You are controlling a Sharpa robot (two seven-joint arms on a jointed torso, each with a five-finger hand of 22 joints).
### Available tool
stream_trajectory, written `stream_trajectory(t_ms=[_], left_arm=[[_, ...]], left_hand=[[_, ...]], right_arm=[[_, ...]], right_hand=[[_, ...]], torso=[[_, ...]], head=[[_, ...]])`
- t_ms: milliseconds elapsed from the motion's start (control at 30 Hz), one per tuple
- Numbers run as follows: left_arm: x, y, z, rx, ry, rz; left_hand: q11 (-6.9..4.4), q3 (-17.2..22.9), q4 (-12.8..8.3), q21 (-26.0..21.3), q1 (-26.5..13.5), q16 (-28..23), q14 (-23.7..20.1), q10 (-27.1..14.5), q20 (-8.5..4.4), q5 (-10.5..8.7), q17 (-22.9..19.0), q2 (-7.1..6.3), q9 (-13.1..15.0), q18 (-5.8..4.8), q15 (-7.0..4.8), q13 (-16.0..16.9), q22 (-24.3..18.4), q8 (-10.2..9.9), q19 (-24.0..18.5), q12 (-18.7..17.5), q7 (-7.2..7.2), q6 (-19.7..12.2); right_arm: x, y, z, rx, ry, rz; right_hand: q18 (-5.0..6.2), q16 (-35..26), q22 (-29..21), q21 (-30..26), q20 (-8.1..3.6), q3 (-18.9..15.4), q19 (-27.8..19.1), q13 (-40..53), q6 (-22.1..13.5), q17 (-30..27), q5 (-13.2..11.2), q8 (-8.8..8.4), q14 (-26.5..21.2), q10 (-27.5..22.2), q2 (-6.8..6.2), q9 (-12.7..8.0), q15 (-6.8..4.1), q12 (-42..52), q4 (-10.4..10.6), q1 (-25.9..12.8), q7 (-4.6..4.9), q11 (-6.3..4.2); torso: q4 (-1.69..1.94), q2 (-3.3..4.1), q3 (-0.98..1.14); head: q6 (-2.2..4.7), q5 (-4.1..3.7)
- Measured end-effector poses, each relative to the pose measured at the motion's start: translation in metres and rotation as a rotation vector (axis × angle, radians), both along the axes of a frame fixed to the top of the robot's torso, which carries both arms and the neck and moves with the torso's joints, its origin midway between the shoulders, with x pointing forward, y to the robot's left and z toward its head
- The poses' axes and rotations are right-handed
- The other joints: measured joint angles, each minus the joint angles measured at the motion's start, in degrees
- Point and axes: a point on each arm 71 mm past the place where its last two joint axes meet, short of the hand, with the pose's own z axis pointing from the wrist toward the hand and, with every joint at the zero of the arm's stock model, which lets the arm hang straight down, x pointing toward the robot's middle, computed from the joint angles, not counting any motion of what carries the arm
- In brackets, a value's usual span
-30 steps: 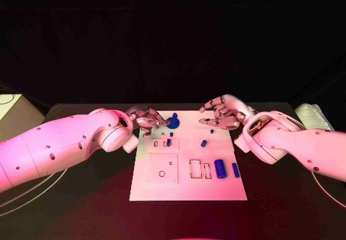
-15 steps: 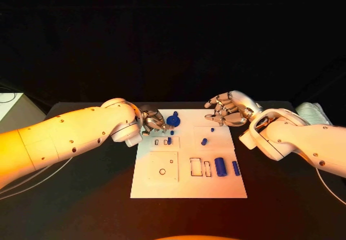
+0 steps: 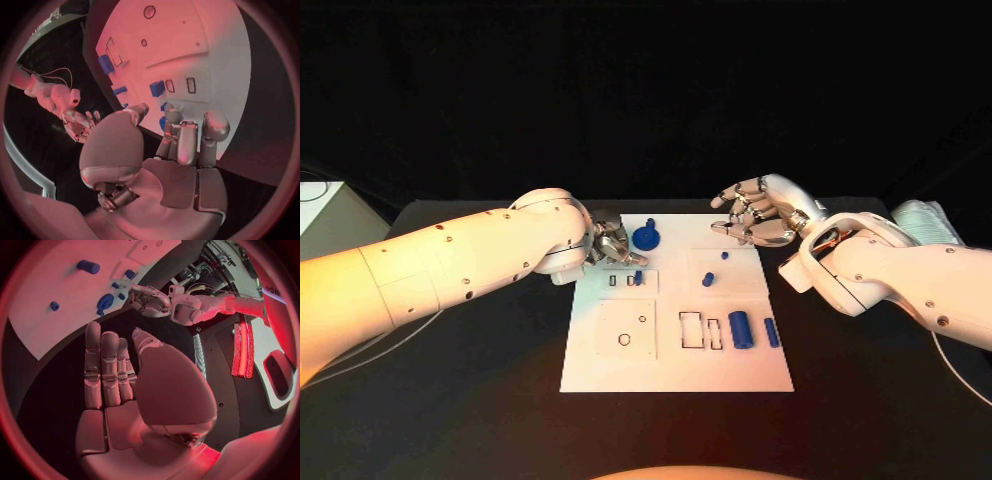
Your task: Assemble the parts on the task board
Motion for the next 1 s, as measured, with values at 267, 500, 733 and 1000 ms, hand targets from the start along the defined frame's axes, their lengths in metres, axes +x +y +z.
stream_trajectory(t_ms=[267,500,733,1000], left_arm=[[0.000,-0.004,-0.004,0.026,0.027,-0.018],[-0.001,-0.007,-0.006,0.035,0.047,-0.034],[-0.003,-0.010,-0.009,0.041,0.065,-0.046],[-0.003,-0.011,-0.011,0.044,0.081,-0.051]], left_hand=[[0.00,-0.31,0.00,0.14,-0.46,0.00,0.20,0.00,0.00,0.00,0.19,0.00,0.15,0.01,-0.20,-0.14,0.14,0.21,0.00,0.00,0.00,0.00],[-0.01,-0.31,0.00,0.13,-0.45,0.00,0.20,-0.02,0.00,0.00,0.25,0.00,0.16,0.01,-0.20,-0.27,0.14,0.21,0.00,0.00,0.00,0.00],[-0.22,-0.31,0.00,0.13,-0.45,0.21,0.20,-0.26,0.00,0.00,0.36,0.00,0.24,0.01,-0.20,-0.61,0.14,0.20,0.00,0.00,0.00,0.00],[-0.22,-0.46,-0.16,0.13,-0.45,0.21,0.20,-0.67,0.00,0.00,0.36,0.00,0.59,0.01,-0.20,-0.87,0.24,0.20,0.00,0.00,-0.20,-0.21]], right_arm=[[0.001,0.002,0.000,-0.012,-0.015,0.004],[0.002,0.005,0.000,-0.021,-0.024,0.009],[0.002,0.006,0.000,-0.025,-0.028,0.011],[0.002,0.007,0.000,-0.027,-0.029,0.012]], right_hand=[[0.00,-0.38,-0.37,-0.35,0.00,0.16,0.00,-0.41,-0.24,-0.01,0.32,0.00,0.00,0.00,0.00,-0.06,0.00,-0.22,0.16,0.00,0.13,0.00],[0.00,-1.27,-0.86,-1.02,0.00,0.48,0.00,-0.94,-0.28,-0.01,0.55,0.23,0.00,-0.30,-0.22,-0.12,0.00,-0.22,0.16,-0.23,0.09,0.11],[0.00,-1.61,-1.06,-1.23,0.00,0.64,0.00,-1.19,-0.30,-0.01,0.55,0.23,0.00,-0.41,-0.22,-0.12,0.00,-0.22,0.00,-0.24,0.07,0.01],[0.00,-1.61,-1.12,-1.23,0.00,0.64,0.00,-1.26,-0.38,-0.01,0.55,0.23,0.01,-0.40,-0.22,-0.12,0.00,-0.22,0.00,-0.24,-0.02,0.01]], torso=[[0.01,-0.02,-0.01],[0.03,-0.01,-0.04],[0.10,-0.03,-0.04],[0.07,-0.02,-0.01]], head=[[-0.26,-0.18],[-0.45,-0.29],[-0.62,-0.44],[-0.68,-0.46]])
